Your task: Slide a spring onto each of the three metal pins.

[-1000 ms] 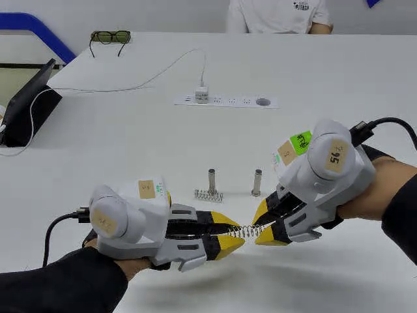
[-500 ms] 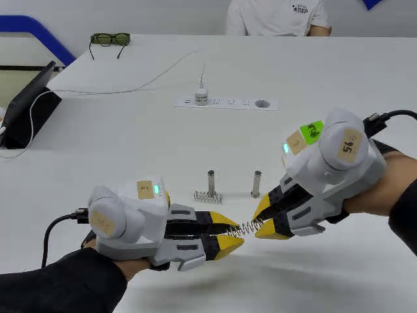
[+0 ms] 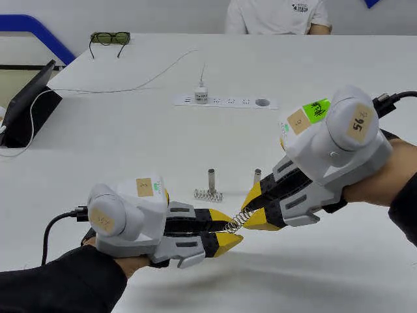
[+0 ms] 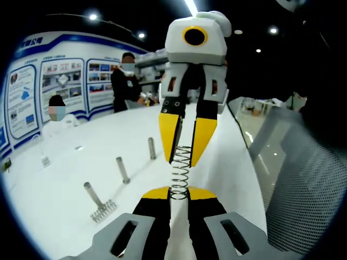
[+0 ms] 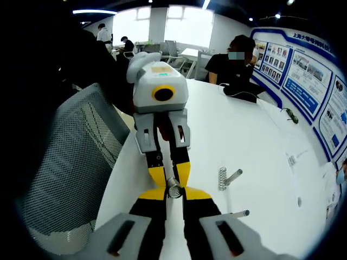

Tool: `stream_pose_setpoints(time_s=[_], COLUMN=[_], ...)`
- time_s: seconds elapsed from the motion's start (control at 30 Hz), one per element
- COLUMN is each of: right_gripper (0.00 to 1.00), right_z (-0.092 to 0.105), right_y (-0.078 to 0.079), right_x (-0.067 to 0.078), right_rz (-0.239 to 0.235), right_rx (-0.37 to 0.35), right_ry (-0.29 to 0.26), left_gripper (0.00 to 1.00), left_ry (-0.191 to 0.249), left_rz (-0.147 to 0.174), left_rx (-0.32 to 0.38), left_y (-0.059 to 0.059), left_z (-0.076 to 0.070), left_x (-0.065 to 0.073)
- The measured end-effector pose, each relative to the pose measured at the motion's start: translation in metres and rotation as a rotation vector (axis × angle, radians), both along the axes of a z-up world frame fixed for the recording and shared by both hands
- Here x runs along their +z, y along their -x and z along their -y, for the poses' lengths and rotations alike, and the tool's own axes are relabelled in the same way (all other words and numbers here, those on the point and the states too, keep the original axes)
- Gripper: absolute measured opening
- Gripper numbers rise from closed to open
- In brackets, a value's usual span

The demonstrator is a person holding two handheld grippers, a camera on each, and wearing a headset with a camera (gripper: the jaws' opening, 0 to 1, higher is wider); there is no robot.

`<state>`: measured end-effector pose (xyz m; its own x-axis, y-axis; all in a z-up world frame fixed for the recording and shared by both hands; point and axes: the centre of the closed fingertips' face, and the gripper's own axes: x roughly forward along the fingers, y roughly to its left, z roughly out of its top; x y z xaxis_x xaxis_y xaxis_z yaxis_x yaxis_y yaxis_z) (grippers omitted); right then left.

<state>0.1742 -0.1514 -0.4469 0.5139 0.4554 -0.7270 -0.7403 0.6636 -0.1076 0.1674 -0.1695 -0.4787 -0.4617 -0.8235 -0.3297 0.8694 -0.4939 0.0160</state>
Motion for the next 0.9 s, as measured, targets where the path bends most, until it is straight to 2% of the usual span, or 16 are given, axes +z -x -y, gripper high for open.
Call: stream_pose_setpoints(time_s=[0.5, 0.9], right_gripper=[0.12, 0.12], right_z=[-0.015, -0.015], right_y=[-0.012, -0.014], right_x=[0.006, 0.006], right_rz=[0.034, 0.035], right_rx=[0.002, -0.022], right_ry=[-0.049, -0.062], left_gripper=[0.11, 0.11], left_ry=[-0.004, -0.001], left_rz=[-0.007, -0.003], left_rx=[-0.003, 0.003], left_y=[0.002, 0.001], left_z=[0.001, 0.001], left_x=[-0.001, -0.001])
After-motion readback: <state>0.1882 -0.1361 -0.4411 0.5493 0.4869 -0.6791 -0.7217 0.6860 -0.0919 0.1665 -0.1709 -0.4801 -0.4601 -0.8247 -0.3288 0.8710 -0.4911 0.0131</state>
